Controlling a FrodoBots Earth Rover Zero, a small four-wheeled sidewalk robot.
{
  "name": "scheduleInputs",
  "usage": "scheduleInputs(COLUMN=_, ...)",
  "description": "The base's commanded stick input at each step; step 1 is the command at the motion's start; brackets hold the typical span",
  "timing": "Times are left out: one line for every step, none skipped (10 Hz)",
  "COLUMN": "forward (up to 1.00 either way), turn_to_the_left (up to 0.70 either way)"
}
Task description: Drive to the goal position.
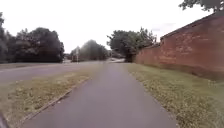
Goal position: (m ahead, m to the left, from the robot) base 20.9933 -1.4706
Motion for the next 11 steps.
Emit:
scheduleInputs(forward=1.0, turn_to_the_left=0.0)
scheduleInputs(forward=1.0, turn_to_the_left=0.0)
scheduleInputs(forward=1.0, turn_to_the_left=0.0)
scheduleInputs(forward=1.0, turn_to_the_left=0.0)
scheduleInputs(forward=1.0, turn_to_the_left=0.0)
scheduleInputs(forward=1.0, turn_to_the_left=0.0)
scheduleInputs(forward=1.0, turn_to_the_left=0.0)
scheduleInputs(forward=1.0, turn_to_the_left=0.0)
scheduleInputs(forward=1.0, turn_to_the_left=0.0)
scheduleInputs(forward=1.0, turn_to_the_left=0.0)
scheduleInputs(forward=1.0, turn_to_the_left=0.0)
